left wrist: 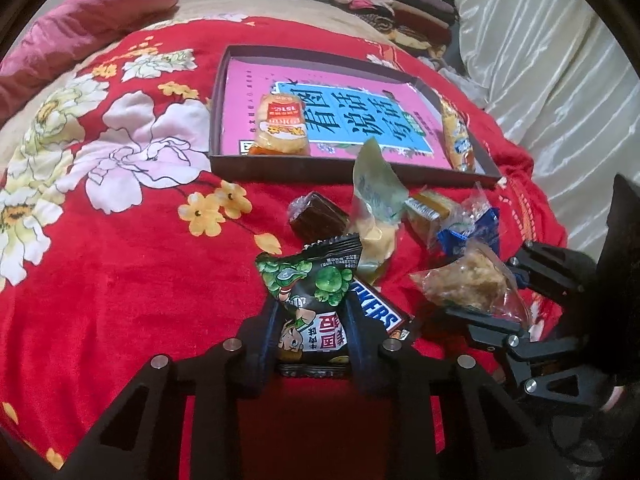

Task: Organize snacks
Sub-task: 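Grasp the green candy packet with the left tool while the right tool grasps a clear snack bag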

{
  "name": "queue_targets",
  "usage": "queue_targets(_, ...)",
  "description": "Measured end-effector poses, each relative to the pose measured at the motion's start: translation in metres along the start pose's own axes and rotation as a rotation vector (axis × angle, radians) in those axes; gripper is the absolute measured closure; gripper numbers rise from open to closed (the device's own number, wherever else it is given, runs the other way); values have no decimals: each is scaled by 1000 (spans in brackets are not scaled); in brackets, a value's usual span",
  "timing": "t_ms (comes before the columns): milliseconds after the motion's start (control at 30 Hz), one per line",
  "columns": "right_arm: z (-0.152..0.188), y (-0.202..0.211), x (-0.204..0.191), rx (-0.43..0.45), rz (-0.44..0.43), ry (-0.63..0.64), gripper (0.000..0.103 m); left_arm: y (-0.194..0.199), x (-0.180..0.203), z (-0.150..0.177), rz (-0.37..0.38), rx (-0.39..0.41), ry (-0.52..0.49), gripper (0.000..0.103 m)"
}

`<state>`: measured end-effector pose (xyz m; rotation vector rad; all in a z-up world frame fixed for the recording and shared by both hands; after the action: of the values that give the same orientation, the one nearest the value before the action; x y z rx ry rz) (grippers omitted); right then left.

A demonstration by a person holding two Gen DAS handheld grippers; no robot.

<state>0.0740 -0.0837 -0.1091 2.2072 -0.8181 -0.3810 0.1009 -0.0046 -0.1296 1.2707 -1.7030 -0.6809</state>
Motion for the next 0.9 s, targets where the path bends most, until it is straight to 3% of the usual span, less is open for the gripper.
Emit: queue_targets(900, -22, 35, 28, 149, 13, -130, 68, 28, 17, -21, 11, 78, 0, 72)
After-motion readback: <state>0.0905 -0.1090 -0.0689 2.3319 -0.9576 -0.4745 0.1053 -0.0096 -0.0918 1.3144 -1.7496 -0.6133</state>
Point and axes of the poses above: each gripper's, at about its wrist camera, not at the fingertips, and y roughly against the way its jaws point, x to its right, z to its underside, the point moved 10 cm from there along -y, roughly the way its jaws point, and after that the axes turned 5 degrees about y, right-handed, at the moved point
